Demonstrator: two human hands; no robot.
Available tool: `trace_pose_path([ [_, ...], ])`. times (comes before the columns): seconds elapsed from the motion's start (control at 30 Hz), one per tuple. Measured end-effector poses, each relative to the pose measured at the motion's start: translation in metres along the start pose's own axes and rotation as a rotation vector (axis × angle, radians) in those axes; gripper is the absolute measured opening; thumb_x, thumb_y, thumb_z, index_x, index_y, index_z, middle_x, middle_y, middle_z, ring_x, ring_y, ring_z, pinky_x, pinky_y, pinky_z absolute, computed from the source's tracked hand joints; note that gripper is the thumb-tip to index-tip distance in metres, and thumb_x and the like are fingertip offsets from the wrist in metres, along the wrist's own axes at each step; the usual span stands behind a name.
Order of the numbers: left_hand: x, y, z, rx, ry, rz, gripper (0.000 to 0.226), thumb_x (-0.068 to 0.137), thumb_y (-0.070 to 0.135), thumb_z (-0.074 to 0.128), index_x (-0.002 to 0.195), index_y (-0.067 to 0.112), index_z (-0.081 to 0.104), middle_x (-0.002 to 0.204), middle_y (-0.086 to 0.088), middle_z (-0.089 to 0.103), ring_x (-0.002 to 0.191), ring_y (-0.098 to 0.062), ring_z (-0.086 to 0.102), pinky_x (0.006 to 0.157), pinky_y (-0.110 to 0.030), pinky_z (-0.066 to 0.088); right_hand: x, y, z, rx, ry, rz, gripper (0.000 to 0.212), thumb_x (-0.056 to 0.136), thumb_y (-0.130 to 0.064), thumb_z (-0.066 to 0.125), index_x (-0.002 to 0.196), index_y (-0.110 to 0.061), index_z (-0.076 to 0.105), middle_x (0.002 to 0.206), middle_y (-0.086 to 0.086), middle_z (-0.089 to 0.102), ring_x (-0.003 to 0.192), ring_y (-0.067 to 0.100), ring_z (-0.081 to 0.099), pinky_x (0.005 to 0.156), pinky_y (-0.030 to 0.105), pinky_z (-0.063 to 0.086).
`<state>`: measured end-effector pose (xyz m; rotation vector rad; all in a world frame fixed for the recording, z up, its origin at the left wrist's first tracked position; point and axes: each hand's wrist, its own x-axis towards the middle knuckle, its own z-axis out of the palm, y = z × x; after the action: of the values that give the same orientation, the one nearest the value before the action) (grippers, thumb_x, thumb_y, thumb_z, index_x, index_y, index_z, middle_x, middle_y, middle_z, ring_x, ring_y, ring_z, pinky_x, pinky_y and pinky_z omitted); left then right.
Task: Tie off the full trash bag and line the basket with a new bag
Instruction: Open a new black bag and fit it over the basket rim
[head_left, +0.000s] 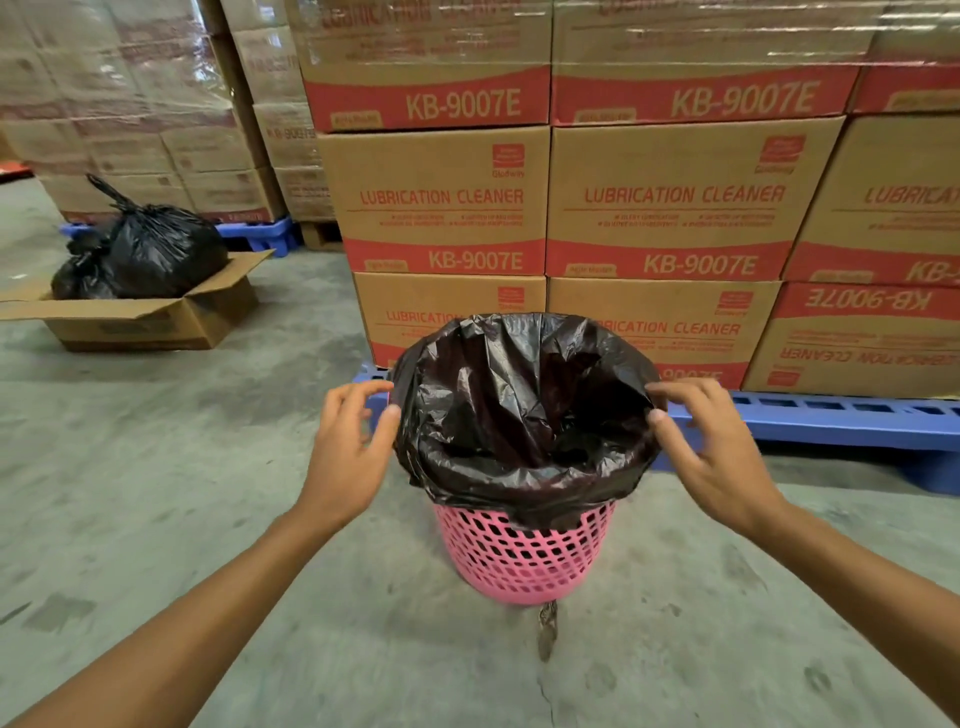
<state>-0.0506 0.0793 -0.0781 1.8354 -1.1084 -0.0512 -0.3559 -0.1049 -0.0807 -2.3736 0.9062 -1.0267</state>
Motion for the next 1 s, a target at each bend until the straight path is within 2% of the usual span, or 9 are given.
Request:
trace_pose_path([
  [0.13,0.054,0.016,0.013,-0.316,-0.122,-0.606,0.024,0.098,0.036,0.052,0.110,0.016,0.058,0.096,-0.008,0.066,0.074,-0.018,0.064,0.058,-0.031,0.056,0.050,-0.006,0.014,-0.031,-0.313,0.304,0.064,0.096,-0.051,0.043,0.153,-0.026,0.025,0.164,0.000,0.012,0.150,0.023,0.009,0.121,0.046,0.014],
  [0.33,0.079,-0.021,0.023,-0.133,-0.017,-0.645,0.030,0.084,0.033,0.059,0.064,0.013,0.051,0.072,-0.013,0.063,0.073,-0.035,0.068,0.061,-0.053,0.062,0.060,-0.005,0.033,-0.218,-0.448,0.416,0.074,0.097,-0.049,0.042,0.156,-0.018,0.009,0.164,0.005,-0.012,0.151,0.029,-0.007,0.122,0.045,0.008],
  [0.43,0.070,-0.007,0.022,-0.298,0.034,-0.754,0.024,0.096,0.011,0.053,0.071,0.011,0.051,0.079,-0.017,0.061,0.068,-0.030,0.062,0.061,-0.046,0.061,0.058,-0.003,0.032,-0.205,-0.452,0.427,0.076,0.097,-0.046,0.045,0.156,-0.017,0.007,0.164,0.002,-0.014,0.151,0.026,-0.008,0.122,0.043,0.008],
  [0.53,0.060,-0.015,0.023,-0.408,-0.074,-0.875,0.015,0.093,0.004,0.052,0.082,0.006,0.062,0.079,-0.015,0.067,0.066,-0.028,0.063,0.063,-0.040,0.057,0.057,-0.005,0.031,-0.198,-0.441,0.425,0.078,0.097,-0.044,0.048,0.156,-0.016,0.007,0.164,0.002,-0.014,0.151,0.025,-0.007,0.122,0.042,0.008],
  [0.63,0.072,-0.025,0.023,-0.123,0.024,-0.691,0.013,0.092,0.016,0.048,0.085,0.015,0.059,0.090,-0.012,0.065,0.081,-0.031,0.060,0.080,-0.046,0.055,0.058,-0.005,0.028,-0.202,-0.461,0.436,0.078,0.095,-0.045,0.050,0.156,-0.020,0.007,0.165,0.001,-0.011,0.151,0.026,-0.005,0.122,0.045,0.011],
  [0.73,0.080,0.001,0.023,0.129,0.052,-0.156,0.017,0.098,0.023,0.049,0.111,0.021,0.058,0.118,-0.002,0.060,0.107,-0.020,0.055,0.095,-0.041,0.046,0.064,-0.012,0.025,-0.396,-0.483,0.345,0.074,0.094,-0.056,0.043,0.154,-0.033,0.007,0.165,-0.001,-0.009,0.151,0.027,-0.010,0.121,0.053,0.007],
  [0.83,0.077,0.043,0.029,0.395,-0.368,0.269,0.041,0.096,0.051,0.043,0.133,0.036,0.053,0.141,0.010,0.054,0.135,-0.016,0.043,0.112,-0.046,0.032,0.081,-0.034,0.028,-0.579,-0.570,0.091,0.070,0.090,-0.068,0.034,0.152,-0.043,0.015,0.165,-0.004,-0.011,0.150,0.024,-0.019,0.117,0.060,-0.008],
  [0.93,0.071,0.064,0.048,0.809,-1.018,0.100,0.070,0.087,0.079,0.025,0.145,0.043,0.039,0.159,0.010,0.032,0.150,-0.020,0.016,0.120,-0.054,0.005,0.096,-0.048,0.040,-0.830,-0.955,-0.012,0.068,0.085,-0.076,0.029,0.148,-0.050,0.024,0.165,-0.009,-0.003,0.150,0.023,-0.018,0.107,0.069,-0.023],
  [1.0,0.066,0.071,0.055,0.947,-1.288,-0.130,0.080,0.087,0.078,0.028,0.149,0.027,0.037,0.160,-0.001,0.031,0.148,-0.026,0.024,0.120,-0.047,0.014,0.101,-0.057,0.040,-1.091,-1.237,0.044,0.055,0.092,-0.064,0.025,0.140,-0.042,0.042,0.159,-0.005,0.026,0.150,0.029,0.003,0.104,0.071,-0.025],
])
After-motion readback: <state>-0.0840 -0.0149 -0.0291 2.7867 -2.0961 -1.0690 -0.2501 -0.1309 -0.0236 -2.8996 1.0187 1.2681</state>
